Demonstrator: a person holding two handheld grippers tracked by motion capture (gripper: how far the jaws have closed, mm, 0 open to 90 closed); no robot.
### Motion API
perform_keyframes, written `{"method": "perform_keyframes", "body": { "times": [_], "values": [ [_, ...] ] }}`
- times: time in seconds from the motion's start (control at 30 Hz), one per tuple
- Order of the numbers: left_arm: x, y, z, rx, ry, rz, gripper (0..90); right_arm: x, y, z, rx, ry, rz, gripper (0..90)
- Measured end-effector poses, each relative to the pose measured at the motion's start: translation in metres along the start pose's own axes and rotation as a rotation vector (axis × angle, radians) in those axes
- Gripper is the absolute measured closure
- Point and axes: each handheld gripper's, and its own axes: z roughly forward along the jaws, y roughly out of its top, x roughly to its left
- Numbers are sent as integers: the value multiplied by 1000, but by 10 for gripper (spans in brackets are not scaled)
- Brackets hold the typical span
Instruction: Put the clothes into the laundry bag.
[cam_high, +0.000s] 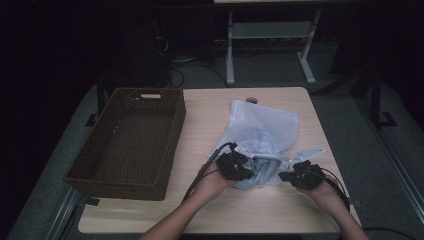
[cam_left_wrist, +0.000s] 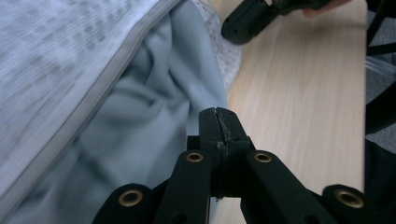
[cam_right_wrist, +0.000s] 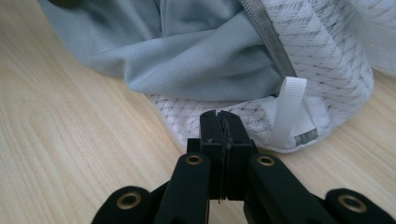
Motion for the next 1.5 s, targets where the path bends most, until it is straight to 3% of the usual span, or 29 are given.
{"method": "perform_keyframes", "body": {
  "times": [0.03, 0.17, 0.37, 0.73, 1.0, 1.13, 1.23, 1.37, 1.5],
  "values": [
    [0, 0, 0, 0, 0, 0, 897, 0, 0, 0, -1, 3, -1, 890],
    [0, 14, 30, 35, -19, 16, 897, 0, 0, 0, -1, 6, -1, 890],
    [11, 18, 48, 34, 32, -21, 898, 0, -2, -2, 3, 12, -5, 891],
    [29, 20, 47, 15, 155, -74, 899, 4, -4, -5, 28, 19, -27, 897],
    [52, 20, 38, -37, 289, -126, 900, 4, -6, -5, 56, 28, -39, 898],
    [57, 18, 36, -50, 265, -147, 899, 2, -6, -5, 54, 31, -32, 897],
    [51, 16, 28, -61, 214, -143, 898, 1, -7, -4, 52, 36, -27, 896],
    [43, 9, 12, -67, 155, -131, 897, -1, -7, -6, 42, 37, -18, 891],
    [34, -3, -7, -48, 140, -101, 849, -2, -7, -7, 34, 40, -15, 887]
  ]
}}
